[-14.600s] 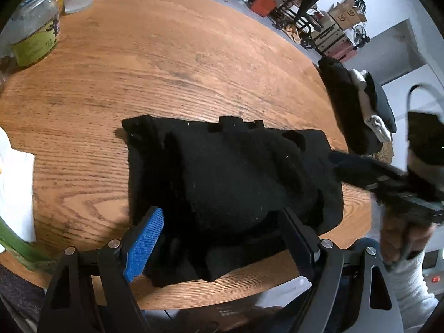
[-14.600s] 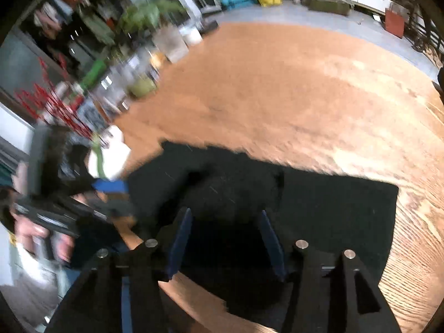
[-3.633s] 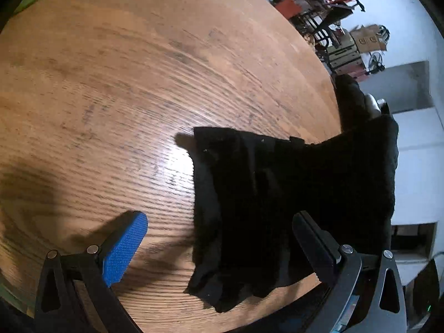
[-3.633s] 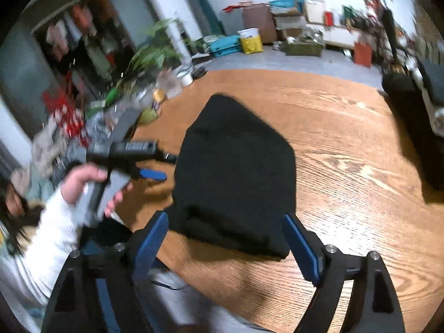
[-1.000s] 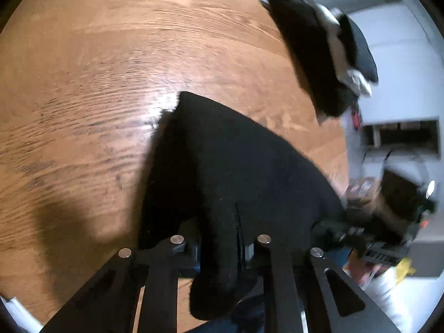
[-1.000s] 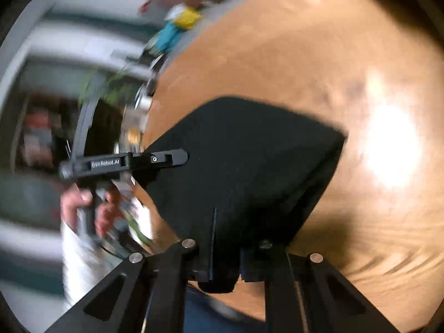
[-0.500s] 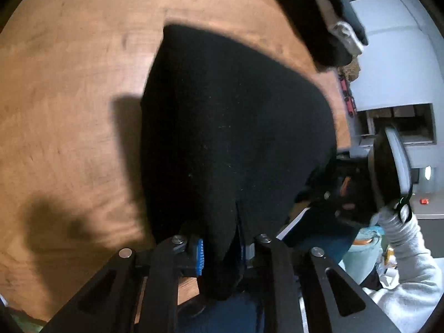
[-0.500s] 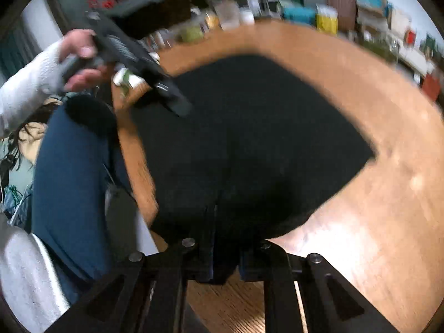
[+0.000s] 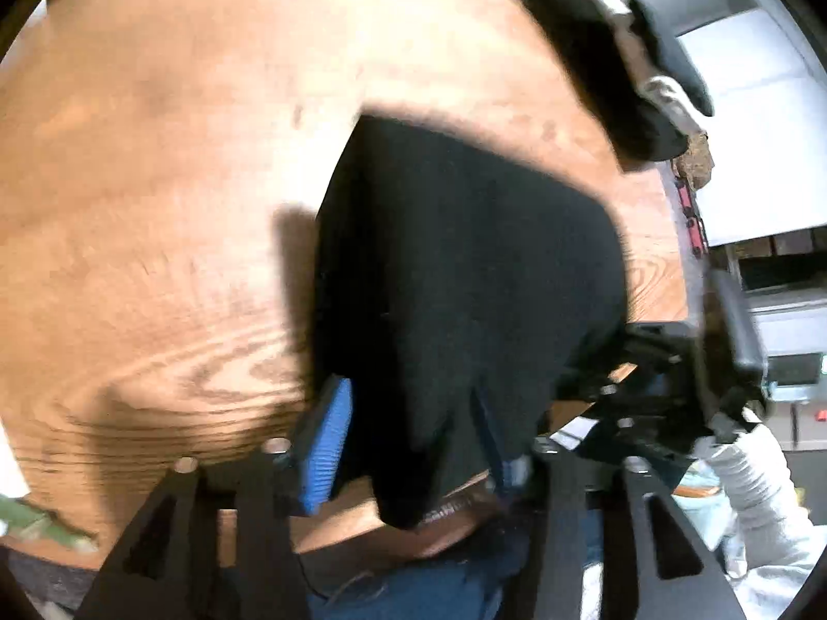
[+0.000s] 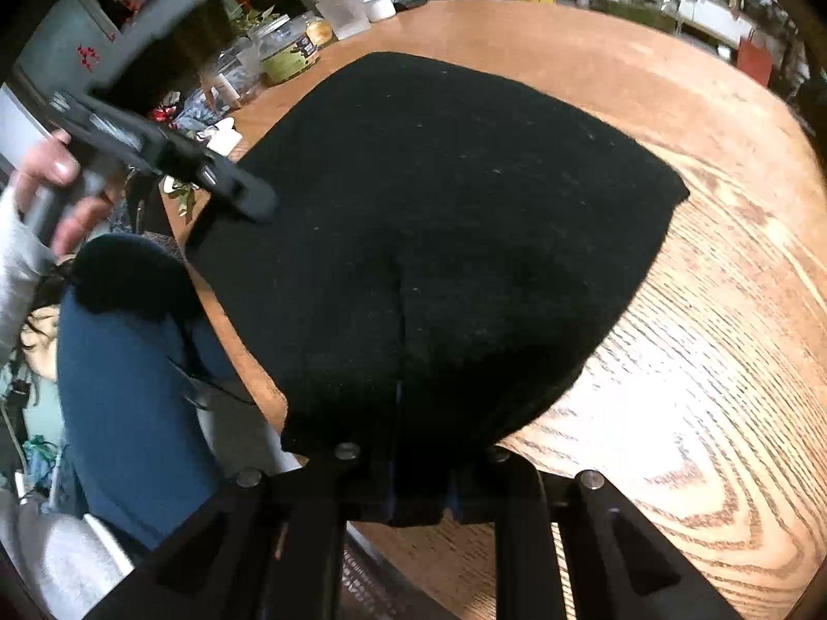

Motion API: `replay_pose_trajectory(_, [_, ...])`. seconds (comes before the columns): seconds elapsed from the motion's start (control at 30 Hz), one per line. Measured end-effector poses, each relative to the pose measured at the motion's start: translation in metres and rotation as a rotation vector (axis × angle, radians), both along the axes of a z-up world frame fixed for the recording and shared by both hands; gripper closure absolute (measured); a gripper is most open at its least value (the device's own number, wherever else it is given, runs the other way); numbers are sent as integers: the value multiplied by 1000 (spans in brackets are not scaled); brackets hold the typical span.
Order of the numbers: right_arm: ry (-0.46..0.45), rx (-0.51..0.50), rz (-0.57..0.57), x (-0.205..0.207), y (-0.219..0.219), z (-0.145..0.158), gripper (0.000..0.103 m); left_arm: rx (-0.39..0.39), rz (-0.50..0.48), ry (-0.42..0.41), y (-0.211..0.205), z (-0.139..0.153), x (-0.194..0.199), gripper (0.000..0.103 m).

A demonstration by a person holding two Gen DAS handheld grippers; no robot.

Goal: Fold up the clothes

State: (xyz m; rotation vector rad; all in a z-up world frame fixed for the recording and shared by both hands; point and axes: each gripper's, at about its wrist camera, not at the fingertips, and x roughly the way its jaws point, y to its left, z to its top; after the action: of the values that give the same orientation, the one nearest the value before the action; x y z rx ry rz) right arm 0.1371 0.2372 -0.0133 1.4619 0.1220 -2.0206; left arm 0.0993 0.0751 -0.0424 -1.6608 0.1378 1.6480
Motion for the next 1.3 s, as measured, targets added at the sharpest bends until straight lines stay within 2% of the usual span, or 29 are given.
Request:
replay_pose_trajectory(0.03, [-4,-18,-15,0,3,-1,88,32,4,45,7,19,6,22])
replay_pose_trajectory(0.17, [-12,-81,-70,2,14,-3,87,134,-9,119,44,55,25,22])
replay_pose_trajectory(0.2, [-7,-87,-77,2,16,-3,87,160,-13,110,67,51,28,22])
replay_pose_trajectory(0.27, [6,-96,-96,5,18,-4,87,172,0,65,85,31,27,22])
replay_pose_trajectory(0.4, [75,-100,-131,8,23,-9,86,91,58,23,71,-29,27,23])
replay_pose_trajectory(0.43, [98,-96,-137,11,24,-8,82,127,61,47,66,-33,27,24])
replay_pose_trajectory(0.47, [80,-100,-137,14,28,-8,64,138,60,58,62,-34,28,25])
replay_pose_trajectory(0.53, [30,-117,-135,16,37,-7,36,153,61,60,54,-36,26,30])
replay_pose_trajectory(0.6, [-24,-219,-162,10,63,4,29,175,50,59,46,-39,24,32])
replay_pose_trajectory(0.67, [-48,-299,-233,-8,91,17,16,182,38,56,41,-41,23,32])
replay_pose_trajectory(0.7, [-60,-339,-269,-17,105,24,15,183,38,48,40,-41,22,33])
replay_pose_trajectory(0.87, [-249,-551,-427,-84,141,9,15,159,16,27,38,-39,19,33])
replay_pose_trajectory(0.93, [-334,-635,-442,-104,138,-8,15,148,8,22,40,-38,20,33])
replay_pose_trajectory(1.03, [-433,-646,-418,-129,96,-42,16,135,5,7,38,-37,19,33])
replay_pose_trajectory(1.1, [-430,-627,-368,-128,83,-54,22,131,9,-9,32,-38,17,33])
replay_pose_trajectory(1.13, [-428,-617,-343,-127,77,-60,37,131,9,-16,31,-38,16,33])
replay_pose_trajectory(1.17, [-405,-591,-315,-125,74,-61,56,133,6,-21,31,-38,16,33])
replay_pose_trajectory(1.2, [-363,-533,-290,-122,72,-58,63,135,3,-26,32,-39,15,33])
replay_pose_trajectory(1.23, [-301,-470,-254,-118,67,-51,69,136,3,-33,32,-39,14,33])
replay_pose_trajectory(1.27, [-239,-407,-218,-115,61,-43,70,138,3,-41,31,-40,12,33])
replay_pose_trajectory(1.3, [-214,-391,-214,-114,54,-41,69,138,4,-48,32,-40,12,33])
